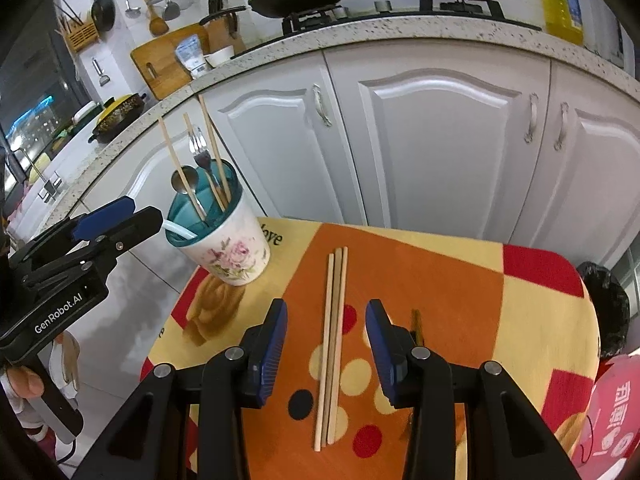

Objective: Organize utensils
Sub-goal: 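Move both open grippers back over the remaining chopsticks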

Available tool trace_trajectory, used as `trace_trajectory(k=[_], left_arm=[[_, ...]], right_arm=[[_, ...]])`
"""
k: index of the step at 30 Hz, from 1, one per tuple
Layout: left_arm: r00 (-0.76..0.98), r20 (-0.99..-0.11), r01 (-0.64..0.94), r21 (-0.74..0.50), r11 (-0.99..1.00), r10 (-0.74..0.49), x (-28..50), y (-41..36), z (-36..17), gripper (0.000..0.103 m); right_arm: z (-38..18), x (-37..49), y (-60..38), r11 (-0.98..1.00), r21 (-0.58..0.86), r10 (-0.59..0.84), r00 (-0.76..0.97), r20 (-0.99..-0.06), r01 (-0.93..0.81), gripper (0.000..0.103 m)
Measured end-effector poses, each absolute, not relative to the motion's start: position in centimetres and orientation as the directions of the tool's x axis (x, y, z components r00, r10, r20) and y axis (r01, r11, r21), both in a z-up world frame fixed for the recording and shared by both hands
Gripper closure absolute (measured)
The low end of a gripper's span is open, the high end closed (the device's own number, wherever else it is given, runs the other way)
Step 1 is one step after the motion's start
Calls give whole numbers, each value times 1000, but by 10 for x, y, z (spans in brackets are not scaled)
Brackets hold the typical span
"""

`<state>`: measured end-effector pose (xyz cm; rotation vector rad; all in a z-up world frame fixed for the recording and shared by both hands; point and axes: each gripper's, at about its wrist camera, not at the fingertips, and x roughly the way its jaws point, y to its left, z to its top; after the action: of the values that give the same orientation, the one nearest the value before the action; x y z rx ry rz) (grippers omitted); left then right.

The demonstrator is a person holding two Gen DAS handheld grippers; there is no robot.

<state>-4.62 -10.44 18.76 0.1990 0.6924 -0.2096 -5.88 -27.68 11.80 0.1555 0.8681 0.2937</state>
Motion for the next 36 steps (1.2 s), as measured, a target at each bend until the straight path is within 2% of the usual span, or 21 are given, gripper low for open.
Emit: trace_trajectory(k=[36], left_arm=[[701, -706, 262, 120, 957, -104, -36, -116, 155, 55]], right_arm=[[87, -52, -276, 949, 260, 314, 539, -782, -176, 63]])
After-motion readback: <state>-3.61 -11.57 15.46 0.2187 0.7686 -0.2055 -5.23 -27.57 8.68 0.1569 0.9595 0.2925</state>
